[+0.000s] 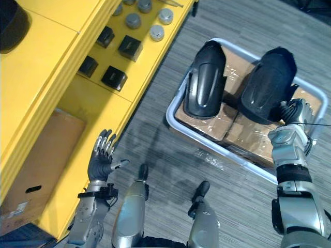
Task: Walk over and take plastic housings, then place them on the shelf
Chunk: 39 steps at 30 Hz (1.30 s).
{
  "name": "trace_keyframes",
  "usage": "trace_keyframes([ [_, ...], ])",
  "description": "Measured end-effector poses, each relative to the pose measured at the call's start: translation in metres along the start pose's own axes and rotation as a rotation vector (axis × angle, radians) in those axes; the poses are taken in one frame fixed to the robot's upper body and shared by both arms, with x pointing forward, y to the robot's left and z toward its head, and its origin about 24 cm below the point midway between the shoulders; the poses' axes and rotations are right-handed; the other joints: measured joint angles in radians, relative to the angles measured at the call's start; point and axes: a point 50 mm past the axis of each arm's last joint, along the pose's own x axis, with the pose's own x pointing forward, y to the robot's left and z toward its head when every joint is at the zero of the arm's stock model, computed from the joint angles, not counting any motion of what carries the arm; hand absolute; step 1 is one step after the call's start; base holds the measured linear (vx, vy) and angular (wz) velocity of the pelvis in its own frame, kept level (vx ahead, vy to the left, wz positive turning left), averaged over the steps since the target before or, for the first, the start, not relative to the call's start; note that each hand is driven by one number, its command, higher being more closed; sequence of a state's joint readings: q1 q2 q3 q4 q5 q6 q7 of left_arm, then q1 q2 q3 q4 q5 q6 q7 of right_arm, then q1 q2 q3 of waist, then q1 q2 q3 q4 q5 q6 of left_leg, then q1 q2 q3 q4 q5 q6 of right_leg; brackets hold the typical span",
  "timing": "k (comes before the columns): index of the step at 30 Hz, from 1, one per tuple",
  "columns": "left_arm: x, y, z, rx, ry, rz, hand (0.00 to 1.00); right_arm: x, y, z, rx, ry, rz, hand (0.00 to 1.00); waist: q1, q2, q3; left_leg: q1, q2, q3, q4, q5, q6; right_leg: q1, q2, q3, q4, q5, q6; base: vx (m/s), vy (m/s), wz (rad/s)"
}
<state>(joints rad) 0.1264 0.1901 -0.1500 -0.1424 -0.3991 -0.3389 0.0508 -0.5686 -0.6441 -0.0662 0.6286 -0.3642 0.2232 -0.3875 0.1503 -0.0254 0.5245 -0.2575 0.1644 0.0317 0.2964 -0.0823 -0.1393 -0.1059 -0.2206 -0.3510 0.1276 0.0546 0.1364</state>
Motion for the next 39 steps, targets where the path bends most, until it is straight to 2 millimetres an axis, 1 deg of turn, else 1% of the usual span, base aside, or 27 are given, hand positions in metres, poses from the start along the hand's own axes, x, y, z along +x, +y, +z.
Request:
trace_keyframes([
  [2, 0.01, -0.006, 0.009, -0.029, -0.034, -0.047, 0.0, -0.009, 0.011, -0.001, 0.025, 0.001, 0.025, 1.0, -0.007, -0.011, -0.012, 0.024, 0.001, 0.016, -0.011, 0.001, 0.0, 0.009, 0.0, 0.013, -0.002, 0.0, 0.0, 0.0, 0.012, -0.19],
  [3, 0.014, -0.008, 0.011, -0.03, -0.04, -0.061, 0.0, -0.011, 0.013, -0.001, 0.023, -0.002, 0.031, 1.0, -0.009, -0.016, -0.014, 0.028, 0.002, 0.021, -0.012, 0.001, 0.0, 0.009, 0.0, 0.019, -0.002, 0.0, 0.0, -0.01, 0.011, -0.15],
  [5, 0.025, -0.014, 0.014, -0.023, -0.042, -0.097, 0.0, -0.017, 0.023, 0.001, 0.019, -0.012, 0.076, 1.0, -0.025, -0.033, -0.034, 0.032, 0.002, 0.029, -0.013, 0.001, 0.0, 0.01, 0.0, 0.026, -0.008, 0.005, 0.001, -0.02, 0.011, -0.1],
  [7, 0.034, -0.019, 0.018, -0.007, -0.047, -0.132, 0.0, -0.02, 0.027, 0.005, 0.023, -0.03, 0.094, 1.0, -0.033, -0.045, -0.042, 0.033, 0.004, 0.036, -0.012, 0.001, 0.0, 0.01, 0.003, 0.034, -0.02, 0.016, -0.001, -0.02, 0.013, -0.1],
  [10, 0.047, -0.025, 0.023, 0.031, -0.022, -0.222, 0.0, -0.02, 0.027, 0.01, 0.004, -0.059, 0.102, 1.0, -0.036, -0.05, -0.045, 0.036, 0.005, 0.057, -0.011, 0.001, 0.001, 0.008, 0.004, 0.055, -0.038, 0.033, 0.0, -0.04, 0.027, -0.17],
  [11, 0.053, -0.027, 0.022, 0.051, 0.004, -0.26, 0.0, -0.019, 0.026, 0.013, 0.005, -0.073, 0.1, 1.0, -0.039, -0.05, -0.045, 0.036, 0.005, 0.064, -0.011, 0.002, 0.002, 0.006, 0.004, 0.061, -0.046, 0.041, 0.001, -0.05, 0.026, -0.18],
  [12, 0.061, -0.028, 0.018, 0.079, 0.046, -0.302, 0.0, -0.018, 0.024, 0.02, 0.001, -0.103, 0.102, 1.0, -0.052, -0.05, -0.045, 0.029, 0.004, 0.067, -0.01, 0.003, 0.004, 0.0, 0.004, 0.064, -0.052, 0.048, 0.0, -0.05, 0.025, -0.11],
  [14, 0.072, -0.028, 0.009, 0.1, 0.125, -0.331, 0.0, -0.017, 0.025, 0.027, -0.012, -0.131, 0.11, 1.0, -0.057, -0.05, -0.046, 0.028, 0.005, 0.076, -0.01, 0.003, 0.004, -0.008, 0.005, 0.076, -0.053, 0.052, 0.0, -0.04, 0.021, -0.15],
  [15, 0.08, -0.03, 0.0, 0.134, 0.198, -0.35, 0.0, -0.016, 0.025, 0.035, -0.012, -0.155, 0.112, 1.0, -0.06, -0.05, -0.051, 0.023, 0.005, 0.085, -0.01, 0.004, 0.005, -0.02, 0.005, 0.085, -0.054, 0.057, 0.0, -0.04, 0.02, -0.2],
  [16, 0.084, -0.03, -0.006, 0.149, 0.236, -0.359, 0.0, -0.015, 0.025, 0.04, -0.012, -0.169, 0.115, 1.0, -0.064, -0.051, -0.057, 0.014, 0.005, 0.086, -0.009, 0.005, 0.006, -0.03, 0.005, 0.088, -0.054, 0.058, 0.0, -0.03, 0.012, -0.12],
  [17, 0.091, -0.031, -0.015, 0.178, 0.308, -0.368, 0.0, -0.014, 0.025, 0.05, -0.007, -0.202, 0.119, 1.0, -0.079, -0.052, -0.066, -0.001, 0.005, 0.086, -0.008, 0.011, 0.008, -0.045, 0.004, 0.089, -0.054, 0.064, 0.0, -0.02, 0.011, -0.06],
  [18, 0.099, -0.032, -0.019, 0.206, 0.361, -0.382, 0.0, -0.011, 0.022, 0.063, -0.002, -0.243, 0.113, 1.0, -0.089, -0.054, -0.067, -0.011, 0.005, 0.089, -0.008, 0.015, 0.008, -0.059, 0.005, 0.094, -0.056, 0.073, -0.002, -0.02, 0.011, -0.07],
  [19, 0.103, -0.032, -0.021, 0.22, 0.387, -0.388, 0.0, -0.01, 0.02, 0.07, 0.001, -0.265, 0.108, 1.0, -0.094, -0.054, -0.068, -0.016, 0.005, 0.093, -0.008, 0.015, 0.008, -0.068, 0.005, 0.103, -0.056, 0.075, -0.003, -0.02, 0.015, -0.12],
  [20, 0.111, -0.034, -0.022, 0.237, 0.421, -0.393, 0.0, -0.008, 0.017, 0.084, 0.009, -0.312, 0.095, 1.0, -0.107, -0.055, -0.068, -0.027, 0.004, 0.097, -0.007, 0.017, 0.01, -0.08, 0.005, 0.106, -0.057, 0.08, -0.003, -0.03, 0.018, -0.13],
  [23, 0.13, -0.041, -0.022, 0.255, 0.493, -0.401, 0.0, -0.005, 0.007, 0.111, -0.026, -0.431, 0.073, 1.0, -0.117, -0.055, -0.068, -0.04, 0.004, 0.113, -0.003, 0.018, 0.011, -0.103, 0.003, 0.122, -0.057, 0.089, -0.003, -0.02, 0.015, -0.13],
  [25, 0.138, -0.043, -0.02, 0.254, 0.508, -0.399, 0.0, -0.004, 0.003, 0.125, -0.031, -0.486, 0.061, 1.0, -0.13, -0.055, -0.068, -0.051, 0.004, 0.115, 0.003, 0.018, 0.011, -0.114, 0.003, 0.129, -0.057, 0.094, -0.003, -0.01, 0.01, -0.04],
  [26, 0.14, -0.043, -0.02, 0.243, 0.52, -0.398, 0.0, -0.006, 0.003, 0.13, -0.048, -0.521, 0.059, 1.0, -0.139, -0.055, -0.068, -0.056, 0.004, 0.114, 0.008, 0.018, 0.012, -0.117, 0.003, 0.13, -0.057, 0.095, -0.003, 0.0, 0.0, 0.0],
  [30, 0.141, -0.048, -0.027, 0.194, 0.566, -0.403, 0.0, -0.011, 0.01, 0.136, -0.089, -0.582, 0.079, 1.0, -0.151, -0.055, -0.068, -0.061, 0.004, 0.116, 0.013, 0.017, 0.013, -0.122, 0.003, 0.132, -0.057, 0.096, -0.003, 0.0, 0.0, 0.0],
  [32, 0.14, -0.052, -0.03, 0.108, 0.585, -0.392, 0.0, -0.015, 0.015, 0.139, -0.13, -0.627, 0.094, 1.0, -0.162, -0.054, -0.068, -0.075, 0.004, 0.116, 0.024, 0.014, 0.016, -0.132, 0.003, 0.133, -0.056, 0.097, -0.003, -0.04, 0.012, -0.02],
  [36, 0.139, -0.066, -0.04, -0.034, 0.643, -0.387, 0.0, -0.017, 0.023, 0.139, -0.191, -0.663, 0.128, 1.0, -0.166, -0.054, -0.068, -0.091, 0.004, 0.116, 0.035, 0.014, 0.017, -0.146, 0.003, 0.137, -0.055, 0.104, -0.004, -0.02, 0.007, -0.01],
  [39, 0.136, -0.08, -0.043, -0.227, 0.674, -0.386, 0.0, -0.019, 0.03, 0.136, -0.245, -0.675, 0.144, 1.0, -0.166, -0.054, -0.068, -0.091, 0.004, 0.117, 0.039, 0.014, 0.017, -0.146, 0.003, 0.139, -0.054, 0.105, -0.004, 0.0, 0.0, 0.0],
])
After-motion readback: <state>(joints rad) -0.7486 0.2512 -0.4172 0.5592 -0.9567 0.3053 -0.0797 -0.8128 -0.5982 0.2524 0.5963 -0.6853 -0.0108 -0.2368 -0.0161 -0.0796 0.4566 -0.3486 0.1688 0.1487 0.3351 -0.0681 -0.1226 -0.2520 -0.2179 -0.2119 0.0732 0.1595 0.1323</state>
